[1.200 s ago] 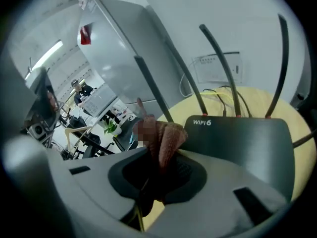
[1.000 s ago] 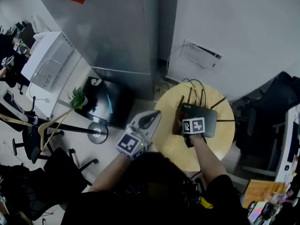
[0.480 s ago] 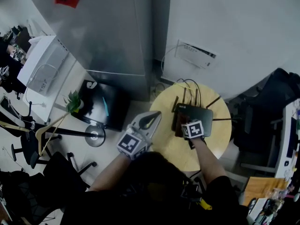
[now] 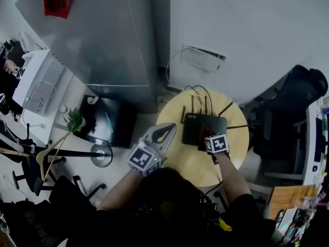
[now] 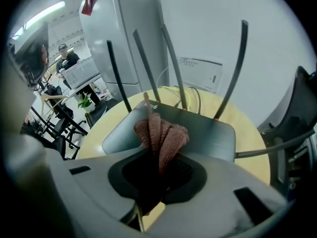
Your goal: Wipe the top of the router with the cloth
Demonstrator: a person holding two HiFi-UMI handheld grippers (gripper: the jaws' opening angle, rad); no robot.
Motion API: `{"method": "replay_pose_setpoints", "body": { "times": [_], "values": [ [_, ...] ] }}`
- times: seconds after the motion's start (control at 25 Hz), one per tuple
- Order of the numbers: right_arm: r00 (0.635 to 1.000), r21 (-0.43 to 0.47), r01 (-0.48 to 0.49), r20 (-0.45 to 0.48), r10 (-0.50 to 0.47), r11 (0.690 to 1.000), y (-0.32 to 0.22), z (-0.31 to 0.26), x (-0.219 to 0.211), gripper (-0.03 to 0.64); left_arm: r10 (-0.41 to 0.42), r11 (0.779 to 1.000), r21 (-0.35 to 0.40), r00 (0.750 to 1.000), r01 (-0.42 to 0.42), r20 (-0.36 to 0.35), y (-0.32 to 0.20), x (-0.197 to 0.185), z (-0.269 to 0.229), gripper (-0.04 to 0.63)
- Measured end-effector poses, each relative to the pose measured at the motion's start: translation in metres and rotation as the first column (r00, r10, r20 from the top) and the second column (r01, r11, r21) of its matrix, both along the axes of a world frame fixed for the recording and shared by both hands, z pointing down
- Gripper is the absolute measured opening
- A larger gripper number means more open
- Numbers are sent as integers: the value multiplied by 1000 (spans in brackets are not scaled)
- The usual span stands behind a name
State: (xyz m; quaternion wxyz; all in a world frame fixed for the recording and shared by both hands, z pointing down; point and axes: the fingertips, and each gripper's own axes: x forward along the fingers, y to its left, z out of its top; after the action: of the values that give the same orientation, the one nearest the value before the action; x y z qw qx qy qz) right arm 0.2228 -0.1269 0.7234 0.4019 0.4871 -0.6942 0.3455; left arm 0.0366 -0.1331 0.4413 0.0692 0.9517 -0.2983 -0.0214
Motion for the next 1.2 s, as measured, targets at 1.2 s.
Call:
{"method": "replay_pose_setpoints", "body": {
  "times": [1.2],
  "values": [
    [962,22,-266,-52,267,964,36,2,136,67,21,1000,-23,1000,-20,24,3,14,7,-8]
  ]
}}
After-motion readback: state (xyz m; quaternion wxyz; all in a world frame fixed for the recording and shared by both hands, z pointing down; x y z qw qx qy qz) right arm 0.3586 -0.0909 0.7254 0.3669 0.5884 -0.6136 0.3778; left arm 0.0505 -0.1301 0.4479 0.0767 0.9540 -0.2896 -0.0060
